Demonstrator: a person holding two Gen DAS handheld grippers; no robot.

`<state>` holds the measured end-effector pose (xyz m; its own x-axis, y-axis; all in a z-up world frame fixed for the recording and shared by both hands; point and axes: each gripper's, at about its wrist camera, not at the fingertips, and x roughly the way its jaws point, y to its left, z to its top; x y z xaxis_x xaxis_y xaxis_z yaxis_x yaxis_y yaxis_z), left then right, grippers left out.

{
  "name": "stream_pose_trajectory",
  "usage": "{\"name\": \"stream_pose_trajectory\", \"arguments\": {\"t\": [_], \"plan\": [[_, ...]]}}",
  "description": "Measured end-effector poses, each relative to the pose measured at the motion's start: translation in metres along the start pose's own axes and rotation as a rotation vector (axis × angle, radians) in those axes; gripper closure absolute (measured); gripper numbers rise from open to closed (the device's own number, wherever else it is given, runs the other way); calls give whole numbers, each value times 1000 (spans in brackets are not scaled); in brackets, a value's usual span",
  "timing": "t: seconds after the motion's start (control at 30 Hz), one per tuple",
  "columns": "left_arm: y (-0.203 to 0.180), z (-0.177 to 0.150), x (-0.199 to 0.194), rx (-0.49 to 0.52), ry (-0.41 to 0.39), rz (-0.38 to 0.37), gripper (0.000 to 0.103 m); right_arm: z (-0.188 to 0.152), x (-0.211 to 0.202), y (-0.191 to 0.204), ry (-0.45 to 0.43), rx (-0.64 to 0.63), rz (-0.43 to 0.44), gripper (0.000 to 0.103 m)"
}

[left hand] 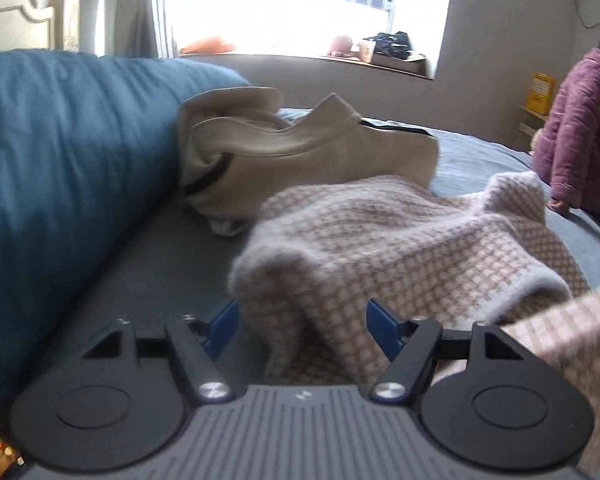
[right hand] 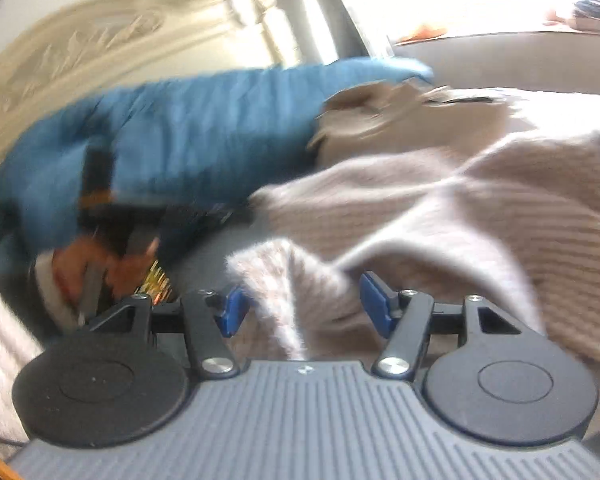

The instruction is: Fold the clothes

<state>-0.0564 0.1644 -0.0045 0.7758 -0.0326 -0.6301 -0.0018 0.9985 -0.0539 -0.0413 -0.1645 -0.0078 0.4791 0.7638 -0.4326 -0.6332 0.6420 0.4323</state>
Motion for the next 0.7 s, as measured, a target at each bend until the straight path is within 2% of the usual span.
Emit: {"name": "stream_pose_trajectory", "arguments": {"t": [0.1, 0.17, 0.33, 0.37, 0.4, 0.43, 0.5, 0.57, 0.6, 0.67, 0.7], "plan": [[-11, -4, 5, 39, -7, -13, 31, -4, -7, -22, -13, 160, 218, 43], [-19, -5, 3, 78, -15, -6, 30, -10, -6, -19, 45, 174, 344, 43], [-36, -7, 4, 143, -27, -22, 30, -18, -15, 14, 185, -1, 393, 43], [-39, -8, 4, 153, -32, -27, 29, -15, -20, 14, 167, -13, 384, 43], [-42, -8, 4, 163, -37, -33, 29, -13, -23, 7, 119, -11, 350, 43], [-45, -9, 5, 165, -40, -41, 28, -10, -26, -1, 69, -16, 275, 42], [-50, -11, 7, 163, -38, -57, 28, -2, -22, -13, 23, -95, -1, 42], [-54, -11, 9, 159, -32, -74, 28, -1, -4, -20, 48, -229, -302, 43], [-56, -12, 8, 162, -33, -82, 28, -3, 7, -24, 68, -294, -422, 44], [-61, -15, 8, 178, -39, -99, 28, -7, 20, -34, 81, -354, -509, 46], [-64, -16, 9, 189, -41, -104, 28, -8, 27, -38, 85, -359, -514, 47]]}}
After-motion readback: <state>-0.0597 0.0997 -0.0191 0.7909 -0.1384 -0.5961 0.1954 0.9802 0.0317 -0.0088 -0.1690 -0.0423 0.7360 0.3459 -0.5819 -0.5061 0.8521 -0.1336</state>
